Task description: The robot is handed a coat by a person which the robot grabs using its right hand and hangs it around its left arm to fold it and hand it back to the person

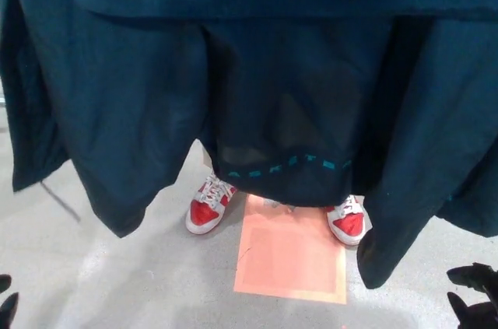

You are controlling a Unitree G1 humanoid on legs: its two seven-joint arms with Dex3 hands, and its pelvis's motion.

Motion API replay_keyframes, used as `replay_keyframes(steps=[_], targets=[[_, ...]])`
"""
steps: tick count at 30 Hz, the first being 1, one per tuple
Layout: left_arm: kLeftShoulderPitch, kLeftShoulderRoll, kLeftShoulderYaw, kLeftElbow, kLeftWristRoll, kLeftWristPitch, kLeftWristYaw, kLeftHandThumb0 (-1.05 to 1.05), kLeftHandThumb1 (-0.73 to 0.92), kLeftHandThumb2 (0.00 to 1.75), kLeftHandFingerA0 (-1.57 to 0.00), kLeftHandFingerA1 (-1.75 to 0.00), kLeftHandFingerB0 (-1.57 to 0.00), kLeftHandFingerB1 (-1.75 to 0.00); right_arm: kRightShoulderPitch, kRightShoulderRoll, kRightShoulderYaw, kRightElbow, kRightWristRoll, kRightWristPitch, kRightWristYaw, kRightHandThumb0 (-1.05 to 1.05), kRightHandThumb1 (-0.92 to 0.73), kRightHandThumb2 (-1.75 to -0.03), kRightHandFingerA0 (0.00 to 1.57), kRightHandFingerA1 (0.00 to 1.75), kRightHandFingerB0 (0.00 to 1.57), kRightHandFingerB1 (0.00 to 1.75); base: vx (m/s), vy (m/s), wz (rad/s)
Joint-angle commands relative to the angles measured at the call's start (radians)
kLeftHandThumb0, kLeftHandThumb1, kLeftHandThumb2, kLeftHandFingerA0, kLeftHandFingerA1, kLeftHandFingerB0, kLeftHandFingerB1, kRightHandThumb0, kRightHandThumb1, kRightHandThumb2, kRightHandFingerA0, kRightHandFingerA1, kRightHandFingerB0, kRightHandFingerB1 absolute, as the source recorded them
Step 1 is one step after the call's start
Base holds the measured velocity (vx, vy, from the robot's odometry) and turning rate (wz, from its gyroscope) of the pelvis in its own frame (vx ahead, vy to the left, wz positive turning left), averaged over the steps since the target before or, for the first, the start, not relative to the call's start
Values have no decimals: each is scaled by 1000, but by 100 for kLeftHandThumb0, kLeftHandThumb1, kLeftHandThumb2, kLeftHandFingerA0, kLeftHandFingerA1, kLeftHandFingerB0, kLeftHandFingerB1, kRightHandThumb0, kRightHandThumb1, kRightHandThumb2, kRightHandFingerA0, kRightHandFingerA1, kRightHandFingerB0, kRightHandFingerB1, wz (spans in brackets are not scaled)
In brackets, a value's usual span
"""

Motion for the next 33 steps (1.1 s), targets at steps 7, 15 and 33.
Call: replay_keyframes(steps=[7, 15, 33], targets=[[31, 7, 30, 19, -25, -88, -59, -35, 59, 111, 0, -48, 0, -47, 286, -85, -54, -587, 144, -140, 231, -68, -92, -69, 31, 36, 21, 31, 92, -4, 1], [46, 8, 37, -15, -41, -159, -125, -35, 58, 111, 0, -48, 0, -47, 538, -300, -119, -1124, 569, -108, 687, -60, -86, -65, 39, 41, 29, 35, 0, 0, 0], [48, 31, -80, -27, 81, -101, -51, -83, 85, 119, 0, -15, 0, -14, 618, -415, -681, -1853, 1383, -109, 692, -88, -73, -115, 25, 49, 18, 43, 0, 0, 0]])
